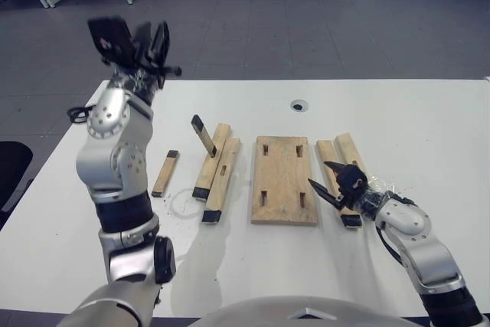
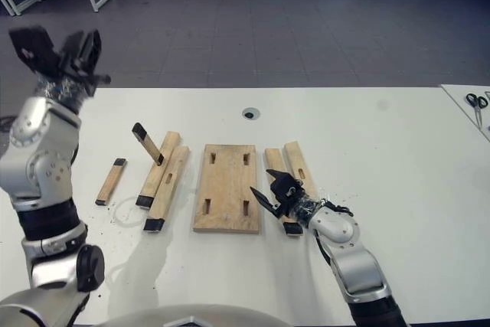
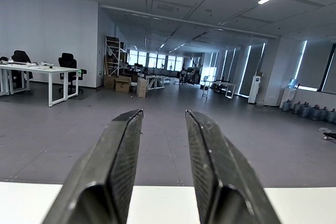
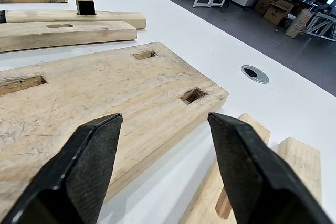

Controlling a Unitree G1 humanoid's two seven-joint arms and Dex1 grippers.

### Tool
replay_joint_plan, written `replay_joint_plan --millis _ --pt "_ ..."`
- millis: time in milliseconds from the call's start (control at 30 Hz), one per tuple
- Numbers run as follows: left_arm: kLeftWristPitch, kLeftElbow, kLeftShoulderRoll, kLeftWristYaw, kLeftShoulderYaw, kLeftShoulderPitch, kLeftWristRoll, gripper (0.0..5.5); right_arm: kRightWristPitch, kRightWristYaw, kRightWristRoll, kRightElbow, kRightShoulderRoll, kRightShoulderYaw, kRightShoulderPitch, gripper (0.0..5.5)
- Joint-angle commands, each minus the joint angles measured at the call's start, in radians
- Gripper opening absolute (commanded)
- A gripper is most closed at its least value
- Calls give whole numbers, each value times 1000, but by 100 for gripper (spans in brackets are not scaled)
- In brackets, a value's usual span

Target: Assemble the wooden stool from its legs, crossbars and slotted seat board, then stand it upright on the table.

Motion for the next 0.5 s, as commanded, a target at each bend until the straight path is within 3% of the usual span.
replay_joint_plan --millis 33,133,333,500 --pt "29 70 15 6 -11 -73 10 151 -7 -2 -10 4 1 2 -7 300" --pt "53 110 -21 -3 -49 -28 10 151 -6 -5 -14 2 6 5 -2 300" --pt "35 400 -88 -85 -217 246 106 151 -11 -14 -22 9 16 8 3 300" --pt "-33 445 -33 -65 -166 204 142 151 -13 -17 -25 9 19 4 7 300"
